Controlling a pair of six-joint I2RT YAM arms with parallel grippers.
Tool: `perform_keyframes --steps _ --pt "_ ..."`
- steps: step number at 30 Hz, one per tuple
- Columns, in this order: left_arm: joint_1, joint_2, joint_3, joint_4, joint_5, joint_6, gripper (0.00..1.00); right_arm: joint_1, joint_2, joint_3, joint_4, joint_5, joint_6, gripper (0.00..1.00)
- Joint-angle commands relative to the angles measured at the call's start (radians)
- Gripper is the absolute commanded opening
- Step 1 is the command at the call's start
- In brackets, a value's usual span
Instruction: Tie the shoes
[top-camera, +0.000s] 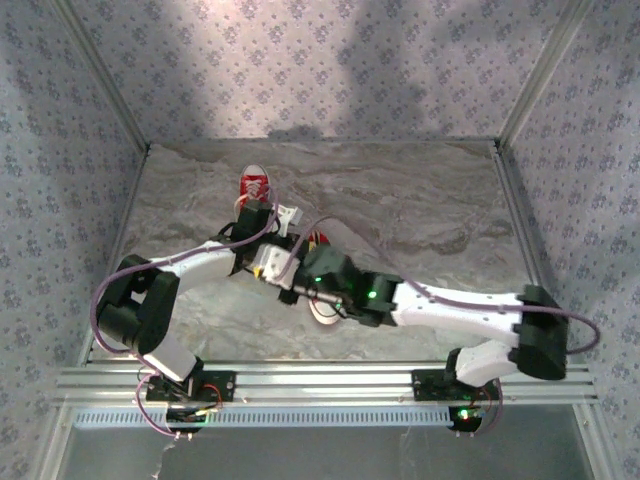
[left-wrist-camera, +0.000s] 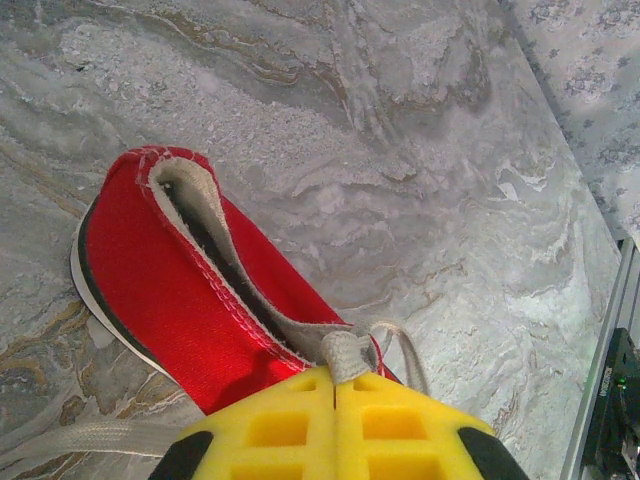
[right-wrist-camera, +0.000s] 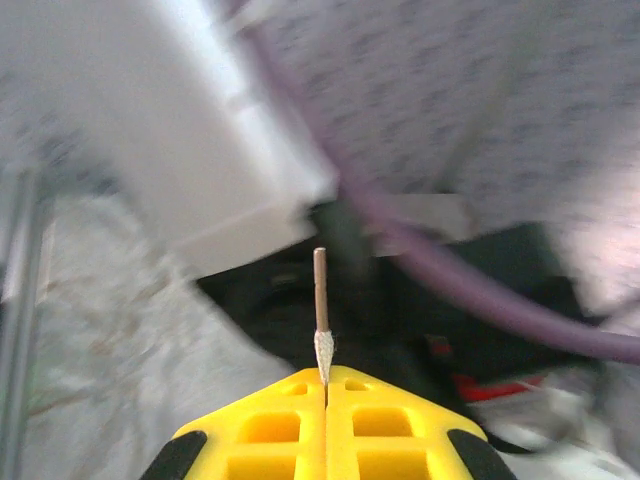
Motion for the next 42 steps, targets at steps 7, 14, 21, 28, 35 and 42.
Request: perform_keyframes --steps 7,14,21,28,35,42 --pt "0.011 0.0 0.021 0.027 0.022 -0.003 0.0 -0.101 -0.262 0.083 -0.201 0.355 0.1 0.0" --pt "0.012 0.004 0.027 0.02 0.021 0.0 0.0 -0.139 -0.347 0.098 -0.281 0.375 0.146 0.0" --pt "0.014 0.007 0.03 0.014 0.023 0.001 0.0 -0.095 -0.239 0.119 -0.319 0.008 0.126 0.01" --pt "0.016 -0.001 0.024 0.026 0.018 -0.005 0.0 -0.042 0.05 0.225 -0.164 -0.132 0.142 0.0" --pt "0.028 0.006 0.024 0.035 0.019 -0.012 0.0 -0.053 0.033 0.202 -0.135 -0.068 0.163 0.61" --pt "0.035 0.001 0.02 0.049 0.022 -0.015 0.0 -0.186 -0.12 0.017 -0.278 0.053 0.242 0.58"
